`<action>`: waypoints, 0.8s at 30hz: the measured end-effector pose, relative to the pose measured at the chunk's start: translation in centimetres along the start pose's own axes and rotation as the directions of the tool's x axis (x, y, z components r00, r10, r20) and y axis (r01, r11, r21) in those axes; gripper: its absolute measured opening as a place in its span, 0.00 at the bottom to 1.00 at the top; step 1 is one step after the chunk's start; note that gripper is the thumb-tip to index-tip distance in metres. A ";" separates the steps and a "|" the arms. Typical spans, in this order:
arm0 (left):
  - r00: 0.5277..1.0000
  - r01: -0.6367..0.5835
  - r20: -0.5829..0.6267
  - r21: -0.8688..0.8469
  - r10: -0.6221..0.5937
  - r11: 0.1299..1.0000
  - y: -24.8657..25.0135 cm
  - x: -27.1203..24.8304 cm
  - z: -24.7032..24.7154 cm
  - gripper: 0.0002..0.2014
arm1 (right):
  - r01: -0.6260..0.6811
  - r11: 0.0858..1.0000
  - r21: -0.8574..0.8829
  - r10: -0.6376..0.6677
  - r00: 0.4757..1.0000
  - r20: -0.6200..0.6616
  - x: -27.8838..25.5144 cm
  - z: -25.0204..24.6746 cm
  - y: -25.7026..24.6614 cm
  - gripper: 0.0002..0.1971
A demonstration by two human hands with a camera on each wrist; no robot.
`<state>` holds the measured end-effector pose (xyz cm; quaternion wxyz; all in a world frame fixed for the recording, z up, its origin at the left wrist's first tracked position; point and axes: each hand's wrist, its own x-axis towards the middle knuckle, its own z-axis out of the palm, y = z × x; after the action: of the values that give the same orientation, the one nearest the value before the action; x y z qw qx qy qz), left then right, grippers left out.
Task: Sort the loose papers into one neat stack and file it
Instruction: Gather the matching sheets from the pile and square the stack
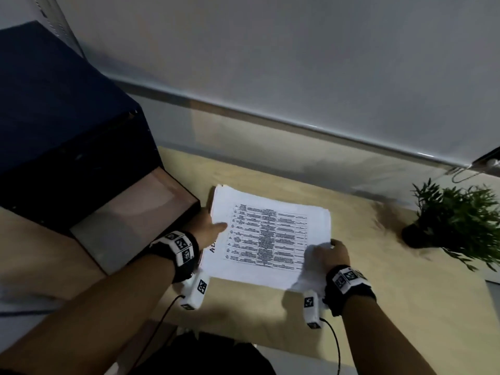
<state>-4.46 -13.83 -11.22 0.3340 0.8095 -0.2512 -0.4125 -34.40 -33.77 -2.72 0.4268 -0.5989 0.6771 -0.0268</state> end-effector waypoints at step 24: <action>0.797 -0.510 -0.473 -0.192 0.376 0.839 14.3 -10.0 -5.9 0.11 | 0.633 0.613 0.473 -0.474 0.774 -0.420 -7.4 -5.4 -7.2 0.10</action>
<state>-6.74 -14.31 7.07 0.5903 0.7328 -0.2909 -0.1734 -32.65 -32.18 8.65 0.4709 -0.6072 0.4616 -0.4433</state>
